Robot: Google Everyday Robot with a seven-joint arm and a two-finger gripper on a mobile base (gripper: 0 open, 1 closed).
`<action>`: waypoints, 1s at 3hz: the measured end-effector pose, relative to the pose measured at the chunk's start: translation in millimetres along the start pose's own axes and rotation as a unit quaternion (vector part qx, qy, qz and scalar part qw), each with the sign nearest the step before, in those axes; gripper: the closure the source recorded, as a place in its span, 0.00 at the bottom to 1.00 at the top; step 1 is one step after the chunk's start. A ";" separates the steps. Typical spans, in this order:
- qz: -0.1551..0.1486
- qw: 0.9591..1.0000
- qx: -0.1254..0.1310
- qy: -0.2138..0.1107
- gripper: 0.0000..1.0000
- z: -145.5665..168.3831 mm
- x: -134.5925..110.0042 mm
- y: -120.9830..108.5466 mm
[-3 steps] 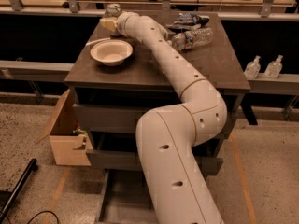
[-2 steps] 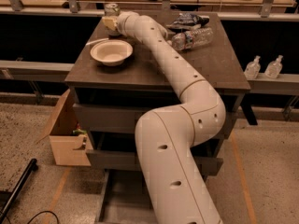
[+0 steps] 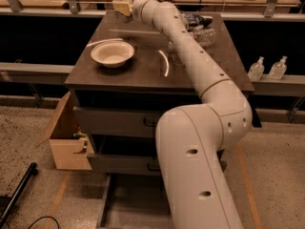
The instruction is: Place 7up can into bottom drawer
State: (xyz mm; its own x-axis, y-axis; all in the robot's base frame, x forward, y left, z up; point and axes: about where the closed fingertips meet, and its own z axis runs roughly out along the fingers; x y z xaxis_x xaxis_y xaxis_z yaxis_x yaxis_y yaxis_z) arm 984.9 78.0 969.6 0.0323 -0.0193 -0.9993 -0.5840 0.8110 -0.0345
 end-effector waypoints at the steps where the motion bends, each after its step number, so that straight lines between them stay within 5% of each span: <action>1: -0.005 1.000 -0.017 -0.003 1.00 -52.3 -31.1 -10.2; 3: -0.003 0.996 -0.088 -0.023 1.00 -175.9 -60.0 6.2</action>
Offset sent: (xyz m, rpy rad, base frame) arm -0.1840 -0.1153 0.0758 0.0619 -0.0680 0.1926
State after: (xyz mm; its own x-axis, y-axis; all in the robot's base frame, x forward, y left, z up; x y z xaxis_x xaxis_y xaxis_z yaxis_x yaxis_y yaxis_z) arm 836.7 -18.7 1026.7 0.0701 0.0063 -0.9975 -0.7174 0.6952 -0.0460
